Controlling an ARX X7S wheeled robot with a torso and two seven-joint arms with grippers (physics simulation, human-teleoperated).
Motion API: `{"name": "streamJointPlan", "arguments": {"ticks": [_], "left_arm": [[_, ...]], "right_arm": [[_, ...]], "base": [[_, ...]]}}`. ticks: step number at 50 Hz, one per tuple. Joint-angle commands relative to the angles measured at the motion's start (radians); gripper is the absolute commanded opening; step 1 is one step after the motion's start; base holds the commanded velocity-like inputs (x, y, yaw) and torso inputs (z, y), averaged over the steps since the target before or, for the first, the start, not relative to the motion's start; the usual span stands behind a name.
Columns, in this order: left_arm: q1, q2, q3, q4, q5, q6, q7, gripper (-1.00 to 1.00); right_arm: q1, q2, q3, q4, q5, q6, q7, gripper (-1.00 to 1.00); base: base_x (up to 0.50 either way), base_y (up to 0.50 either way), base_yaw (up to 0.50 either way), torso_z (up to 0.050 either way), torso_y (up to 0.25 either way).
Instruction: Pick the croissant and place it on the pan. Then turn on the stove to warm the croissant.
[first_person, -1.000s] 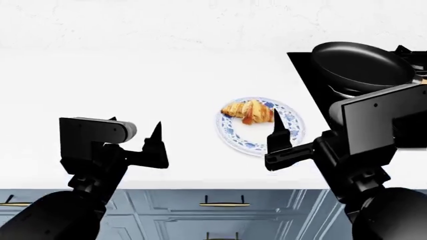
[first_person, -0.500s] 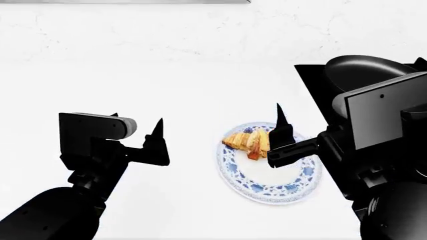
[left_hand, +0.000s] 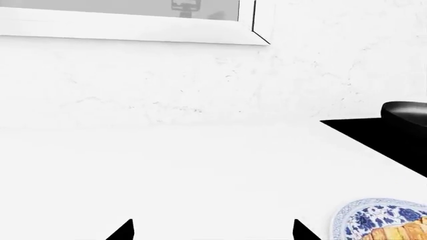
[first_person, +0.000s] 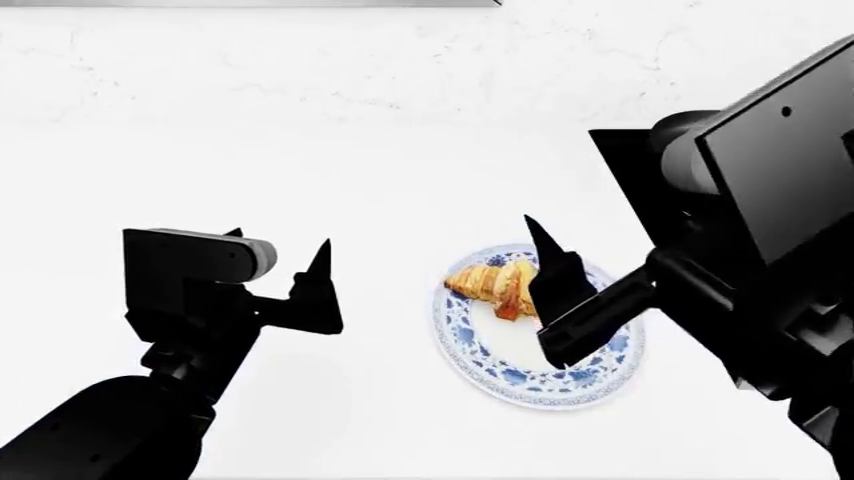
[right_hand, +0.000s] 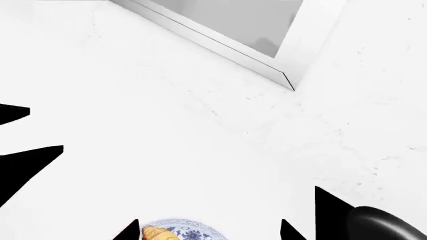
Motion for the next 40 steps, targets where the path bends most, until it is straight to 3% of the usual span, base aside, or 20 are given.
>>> {"name": "streamJointPlan", "arguments": {"ticks": [1, 8, 17, 31, 40], "left_arm": [[0.003, -0.001, 0.008, -0.019, 0.006, 0.02, 0.008, 1.0], [0.0, -0.003, 0.011, -0.018, 0.001, 0.02, 0.006, 1.0], [-0.003, -0.005, 0.011, -0.021, 0.002, 0.019, -0.006, 1.0], [0.002, -0.007, 0.007, -0.033, 0.001, 0.031, -0.011, 1.0], [0.01, -0.008, 0.008, -0.035, 0.002, 0.04, -0.015, 1.0]], "right_arm": [[0.255, 0.079, -0.222, 0.157, 0.27, 0.031, 0.042, 1.0], [0.323, 0.069, -0.301, 0.282, 0.262, 0.166, -0.035, 1.0], [0.404, 0.134, -0.422, 0.279, -0.145, 0.184, -0.572, 1.0], [0.456, 0.133, -0.556, 0.225, -0.694, 0.11, -1.15, 1.0], [0.449, 0.125, -0.621, 0.22, -0.822, 0.036, -1.296, 1.0]], "base": [[0.0, 0.0, 0.0, 0.0, 0.0], [0.0, 0.0, 0.0, 0.0, 0.0], [0.0, 0.0, 0.0, 0.0, 0.0], [0.0, 0.0, 0.0, 0.0, 0.0], [0.0, 0.0, 0.0, 0.0, 0.0]]}}
